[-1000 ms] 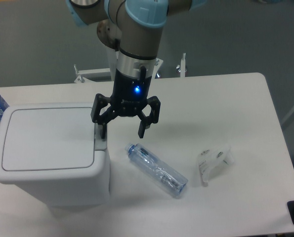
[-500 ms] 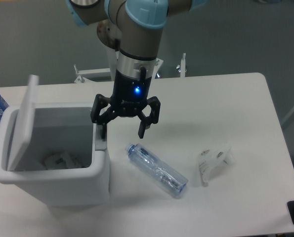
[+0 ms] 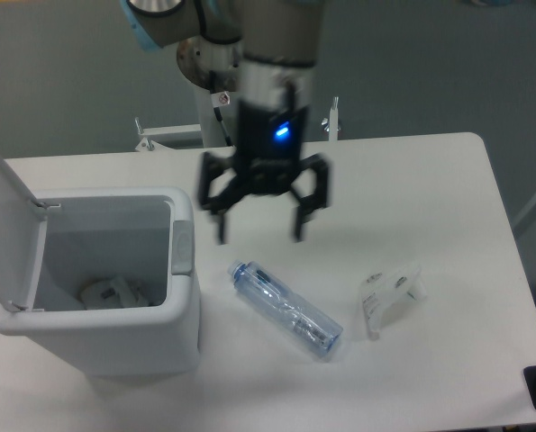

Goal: Open the trash can
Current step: 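Raise the gripper up away from the opened trash can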

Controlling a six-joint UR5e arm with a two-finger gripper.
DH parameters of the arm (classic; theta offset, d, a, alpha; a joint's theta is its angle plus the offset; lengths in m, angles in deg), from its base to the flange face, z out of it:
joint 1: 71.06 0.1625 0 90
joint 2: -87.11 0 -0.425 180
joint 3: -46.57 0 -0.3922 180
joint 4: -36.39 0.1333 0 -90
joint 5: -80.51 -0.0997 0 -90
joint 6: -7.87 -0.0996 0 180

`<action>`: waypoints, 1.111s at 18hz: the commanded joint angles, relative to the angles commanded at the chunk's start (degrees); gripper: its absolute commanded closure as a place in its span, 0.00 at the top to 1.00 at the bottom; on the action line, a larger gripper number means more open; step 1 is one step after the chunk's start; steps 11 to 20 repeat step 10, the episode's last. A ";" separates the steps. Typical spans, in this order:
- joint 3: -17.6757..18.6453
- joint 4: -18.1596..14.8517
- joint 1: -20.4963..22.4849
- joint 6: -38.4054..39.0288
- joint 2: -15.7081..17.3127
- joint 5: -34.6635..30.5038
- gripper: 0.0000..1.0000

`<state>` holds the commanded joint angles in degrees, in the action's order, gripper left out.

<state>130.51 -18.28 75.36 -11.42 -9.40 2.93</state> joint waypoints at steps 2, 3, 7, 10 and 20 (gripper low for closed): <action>0.44 -0.44 3.25 -7.91 0.00 -4.14 1.00; 1.14 -0.53 4.22 -12.56 0.00 -5.90 1.00; 3.07 -1.23 6.95 -28.83 -0.18 -17.06 1.00; 3.51 -1.23 9.85 -34.22 -0.17 -17.17 1.00; 3.51 -1.23 9.85 -34.22 -0.17 -17.17 1.00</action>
